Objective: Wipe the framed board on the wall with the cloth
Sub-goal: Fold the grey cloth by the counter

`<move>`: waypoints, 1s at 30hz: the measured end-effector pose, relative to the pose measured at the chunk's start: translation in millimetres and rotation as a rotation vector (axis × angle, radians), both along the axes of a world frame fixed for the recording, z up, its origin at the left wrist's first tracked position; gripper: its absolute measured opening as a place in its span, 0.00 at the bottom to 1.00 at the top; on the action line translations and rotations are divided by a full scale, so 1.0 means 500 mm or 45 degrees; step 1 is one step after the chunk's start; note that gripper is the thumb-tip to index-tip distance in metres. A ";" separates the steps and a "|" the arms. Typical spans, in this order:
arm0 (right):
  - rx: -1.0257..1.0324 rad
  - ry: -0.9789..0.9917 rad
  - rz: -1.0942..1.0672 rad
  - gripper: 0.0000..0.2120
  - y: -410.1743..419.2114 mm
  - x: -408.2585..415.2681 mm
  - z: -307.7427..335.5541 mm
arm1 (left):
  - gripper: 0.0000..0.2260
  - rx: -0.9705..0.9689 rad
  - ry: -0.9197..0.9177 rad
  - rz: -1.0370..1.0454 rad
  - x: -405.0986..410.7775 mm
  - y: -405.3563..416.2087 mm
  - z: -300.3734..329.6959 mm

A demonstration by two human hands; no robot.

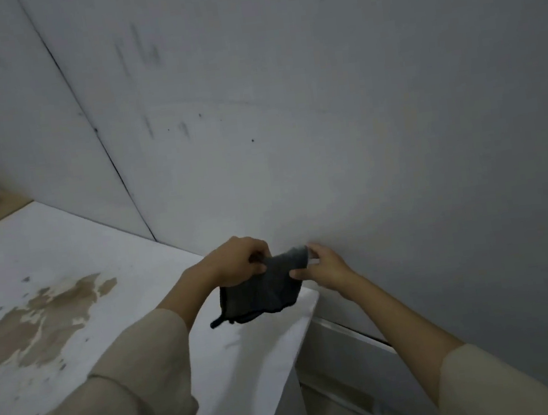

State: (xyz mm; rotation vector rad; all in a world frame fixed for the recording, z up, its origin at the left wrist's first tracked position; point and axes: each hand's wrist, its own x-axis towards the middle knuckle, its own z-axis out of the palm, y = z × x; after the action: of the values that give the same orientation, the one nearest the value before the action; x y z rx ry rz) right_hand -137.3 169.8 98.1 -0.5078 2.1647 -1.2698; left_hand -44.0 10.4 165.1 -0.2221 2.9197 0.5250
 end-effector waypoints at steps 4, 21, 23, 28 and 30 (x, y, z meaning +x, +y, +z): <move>-0.168 -0.108 0.059 0.25 0.031 0.026 0.080 | 0.07 -0.128 0.051 -0.049 0.009 0.018 0.116; -0.512 0.896 -0.232 0.11 0.167 0.141 0.451 | 0.02 1.036 0.696 0.618 0.015 0.199 0.422; -0.555 0.692 -0.160 0.14 0.181 0.147 0.446 | 0.01 1.067 0.706 0.653 0.000 0.214 0.421; -0.541 0.592 -0.027 0.19 0.197 0.122 0.427 | 0.03 1.099 0.719 0.659 -0.028 0.232 0.410; -0.473 0.681 -0.070 0.17 0.191 0.094 0.419 | 0.04 1.127 0.664 0.618 -0.035 0.227 0.398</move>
State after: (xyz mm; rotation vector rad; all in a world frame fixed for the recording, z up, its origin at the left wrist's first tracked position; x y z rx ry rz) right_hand -90.3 265.4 307.8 -1.0453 2.3740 -1.7334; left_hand -61.7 124.0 364.3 -0.7457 2.6875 2.1227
